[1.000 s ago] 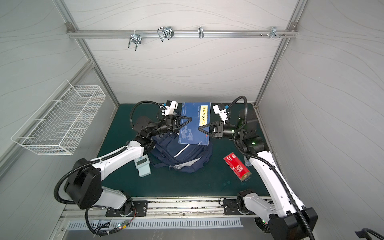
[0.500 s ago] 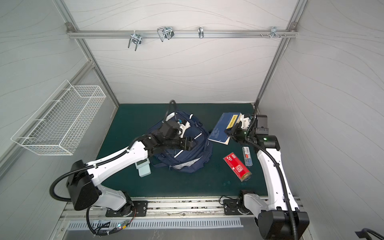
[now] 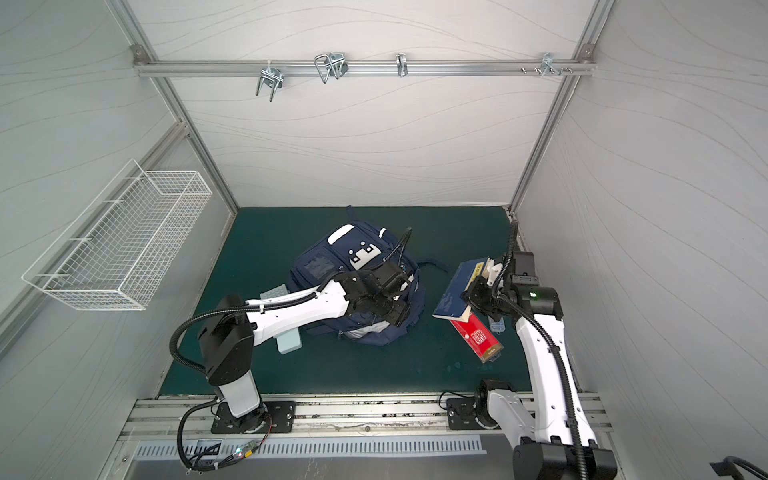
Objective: Pack the student bag
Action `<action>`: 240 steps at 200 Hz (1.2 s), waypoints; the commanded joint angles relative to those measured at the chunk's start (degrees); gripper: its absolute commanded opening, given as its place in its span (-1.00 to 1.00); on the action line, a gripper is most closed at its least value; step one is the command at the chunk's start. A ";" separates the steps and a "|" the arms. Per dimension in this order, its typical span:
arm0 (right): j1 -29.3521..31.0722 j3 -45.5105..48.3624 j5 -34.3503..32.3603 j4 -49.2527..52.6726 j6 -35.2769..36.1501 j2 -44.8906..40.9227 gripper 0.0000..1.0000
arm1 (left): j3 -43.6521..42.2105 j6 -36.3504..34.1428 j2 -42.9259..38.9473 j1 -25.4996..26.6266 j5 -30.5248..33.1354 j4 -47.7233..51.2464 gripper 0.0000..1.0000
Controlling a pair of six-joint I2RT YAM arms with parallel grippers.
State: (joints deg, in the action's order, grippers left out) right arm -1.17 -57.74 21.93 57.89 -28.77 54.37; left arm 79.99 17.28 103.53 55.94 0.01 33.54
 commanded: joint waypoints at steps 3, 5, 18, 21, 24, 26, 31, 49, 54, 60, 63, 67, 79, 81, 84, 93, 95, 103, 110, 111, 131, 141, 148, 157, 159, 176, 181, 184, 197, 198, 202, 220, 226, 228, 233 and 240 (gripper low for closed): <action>-0.07 0.50 1.60 2.52 1.54 -2.15 -1.00 | 2.61 -1.58 2.43 0.31 2.14 0.95 0.12; -0.06 0.51 1.55 2.57 1.64 -2.25 -1.00 | 2.69 -1.51 2.46 0.31 1.87 0.86 0.10; -0.13 0.69 1.51 3.00 2.00 -2.55 -1.00 | 3.22 -1.46 3.16 0.31 0.54 0.70 0.05; -0.14 0.69 1.48 3.06 2.15 -2.72 -1.00 | 3.31 -1.46 3.31 0.34 0.38 0.69 0.02; -0.07 0.69 1.43 3.10 2.17 -2.69 -1.00 | 3.44 -1.41 3.55 0.31 0.22 0.79 0.00; -0.06 0.69 1.44 3.17 2.26 -2.69 -1.00 | 3.54 -1.34 3.66 0.37 0.24 0.79 -0.01; -0.06 0.69 1.62 3.26 2.30 -2.76 -1.00 | 3.66 -1.22 3.91 0.31 0.45 0.97 -0.03; 0.02 1.11 2.45 3.06 2.23 -2.84 -1.00 | 4.34 -0.67 5.07 0.31 1.57 1.53 -0.27; 0.03 1.21 2.81 2.96 2.16 -2.99 -1.00 | 4.64 -0.39 5.31 0.31 2.19 2.04 -0.41; 0.10 1.51 3.19 2.81 1.95 -3.08 -1.00 | 4.74 -0.02 5.28 0.31 2.73 2.16 -0.56; 0.14 1.63 3.29 2.72 1.90 -3.12 -1.00 | 4.75 0.03 5.27 0.31 2.86 2.16 -0.63; 0.32 1.81 3.45 2.69 1.82 -3.25 -1.00 | 4.79 0.04 5.13 0.31 3.09 2.10 -0.68; 0.87 2.63 3.56 2.19 1.25 -3.77 -1.00 | 5.07 0.11 4.64 0.31 4.46 2.36 -0.89; 1.01 2.80 3.62 2.11 1.15 -3.79 -1.00 | 5.20 0.06 4.51 0.29 4.71 2.42 -0.93; 1.15 2.95 3.83 1.97 0.96 -3.83 -1.00 | 5.34 0.00 4.16 0.30 5.19 2.56 -0.99; 2.02 3.61 4.57 1.37 0.29 -4.11 -1.00 | 5.95 -0.21 3.23 0.29 7.15 3.24 -1.00; 2.28 3.71 4.67 1.18 0.12 -4.10 -1.00 | 6.03 -0.22 2.95 0.35 7.78 3.47 -1.00; 3.67 4.18 5.23 0.48 -0.71 -4.33 -1.00 | 6.37 -0.55 1.55 0.31 9.93 4.05 -1.00; 5.36 4.56 5.86 -0.46 -1.68 -4.55 -1.00 | 6.66 -1.06 0.04 0.27 11.83 4.13 -1.00; 5.64 4.61 5.89 -0.61 -1.88 -4.63 -1.00 | 6.67 -1.17 -0.28 0.24 12.10 4.11 -1.00; 12.00 5.49 7.15 -4.18 -5.14 -5.65 -1.00 | 6.50 -3.49 -5.76 -0.08 14.61 2.68 -1.00; 15.04 5.83 7.25 -5.80 -7.13 -6.18 -1.00 | 6.80 -4.54 -7.98 -0.53 14.63 2.14 -1.00; 16.94 6.04 7.44 -7.06 -8.41 -6.49 -1.00 | 7.26 -4.96 -9.29 -0.95 14.09 2.19 -1.00; 18.85 6.59 8.13 -8.89 -10.40 -6.89 -1.00 | 7.75 -5.40 -10.61 -1.55 13.20 2.25 -1.00; 19.17 6.69 8.39 -9.41 -10.77 -6.99 -1.00 | 7.85 -5.43 -10.88 -1.67 12.92 2.24 -1.00; 21.17 9.04 10.95 -14.34 -15.26 -7.64 -1.00 | 8.17 -6.04 -12.96 -2.42 9.78 1.89 -1.00; 21.53 9.99 11.90 -16.10 -16.84 -7.62 -1.00 | 8.23 -6.25 -13.51 -2.50 8.89 1.69 -1.00; 21.74 10.58 12.43 -17.13 -17.89 -7.62 -1.00 | 8.19 -6.41 -13.82 -2.55 8.43 1.50 -1.00; 23.07 13.13 14.30 -22.68 -21.76 -7.65 -1.00 | 8.24 -6.48 -15.20 -2.56 6.81 0.96 -1.00; 23.24 13.33 14.29 -23.01 -22.02 -7.63 -1.00 | 8.25 -6.43 -15.28 -2.58 6.69 0.94 -1.00; 23.63 13.93 14.20 -24.33 -22.86 -7.39 -1.00 | 8.34 -6.28 -15.56 -2.58 6.42 0.85 -1.00; 24.86 15.35 13.36 -29.33 -25.76 -5.85 -1.00 | 8.71 -5.44 -16.40 -2.67 4.61 0.51 -1.00; 24.98 15.92 13.25 -31.52 -26.83 -5.05 -1.00 | 8.67 -5.08 -16.59 -2.75 3.87 0.22 -1.00; 25.01 16.08 13.25 -32.27 -27.16 -4.66 -1.00 | 8.62 -4.95 -16.67 -2.76 3.55 0.10 -1.00; 25.03 16.60 13.20 -34.55 -28.45 -3.91 -1.00 | 8.53 -4.58 -16.84 -2.74 2.97 -0.17 -1.00; 25.20 17.37 13.09 -38.22 -30.08 -2.68 -1.00 | 8.47 -4.04 -17.00 -2.85 2.30 -0.54 -1.00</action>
State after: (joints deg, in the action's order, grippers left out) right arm 23.27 -41.56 33.61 34.74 -50.89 49.28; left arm 84.49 12.23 89.93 52.93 6.50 39.64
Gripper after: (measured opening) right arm 0.112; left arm 0.048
